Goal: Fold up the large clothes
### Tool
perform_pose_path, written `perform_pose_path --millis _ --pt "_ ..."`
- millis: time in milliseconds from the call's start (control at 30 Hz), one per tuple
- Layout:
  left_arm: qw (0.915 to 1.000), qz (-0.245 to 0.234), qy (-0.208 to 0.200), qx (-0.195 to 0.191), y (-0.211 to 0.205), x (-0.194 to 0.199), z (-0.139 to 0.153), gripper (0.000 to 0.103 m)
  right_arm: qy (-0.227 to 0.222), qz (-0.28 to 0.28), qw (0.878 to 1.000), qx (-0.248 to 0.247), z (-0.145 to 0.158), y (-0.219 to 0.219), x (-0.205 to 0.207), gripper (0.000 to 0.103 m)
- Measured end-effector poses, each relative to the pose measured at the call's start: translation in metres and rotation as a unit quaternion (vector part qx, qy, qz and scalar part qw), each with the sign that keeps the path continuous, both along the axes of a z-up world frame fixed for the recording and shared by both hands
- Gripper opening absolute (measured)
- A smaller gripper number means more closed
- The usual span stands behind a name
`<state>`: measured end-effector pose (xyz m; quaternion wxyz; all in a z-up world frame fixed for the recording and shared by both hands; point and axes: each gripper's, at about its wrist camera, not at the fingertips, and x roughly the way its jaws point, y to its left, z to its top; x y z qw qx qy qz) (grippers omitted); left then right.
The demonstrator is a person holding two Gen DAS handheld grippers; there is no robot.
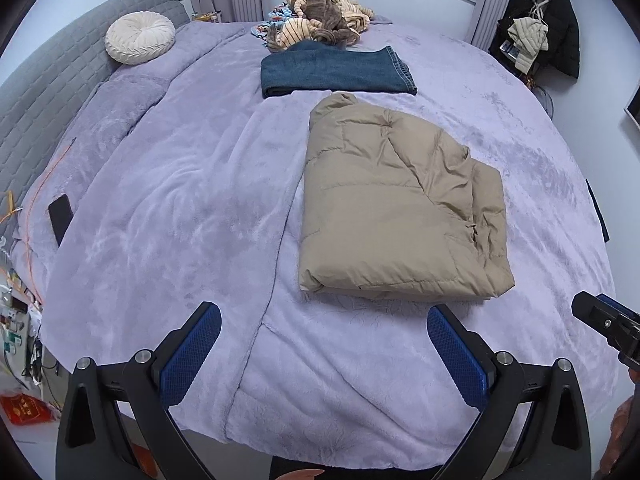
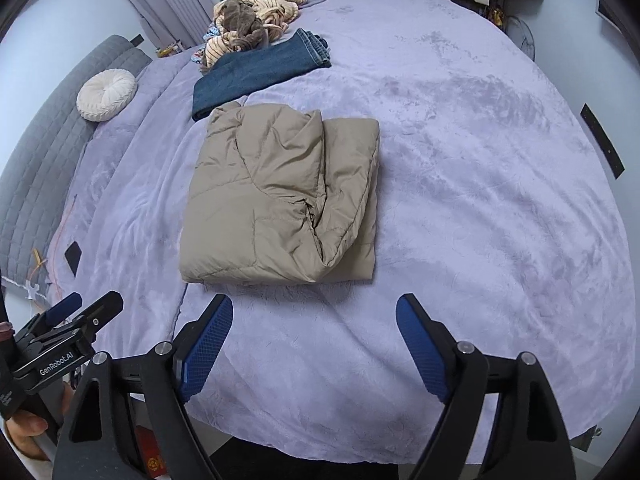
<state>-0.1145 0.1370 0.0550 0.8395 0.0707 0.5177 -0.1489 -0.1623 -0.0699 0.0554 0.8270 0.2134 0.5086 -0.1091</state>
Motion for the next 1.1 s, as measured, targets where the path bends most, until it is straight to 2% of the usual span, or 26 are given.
perform_pose_path --millis 400,667,1100 --pt "0.9993 -0.026 -0.025 0.006 0.027 0.033 0.027 0.103 -0.031 -0.034 0.997 -0.060 0.027 0.035 0.021 0.087" --pt "0.9993 -0.029 -0.025 0.001 0.034 0.043 0.035 0.103 -0.027 -0.063 0.995 -0.073 0.040 0.039 0.026 0.087" --pt "0.9991 -0.031 -0.027 0.001 0.036 0.042 0.038 0.103 -0.020 -0.072 0.994 -0.081 0.044 0.040 0.027 0.088"
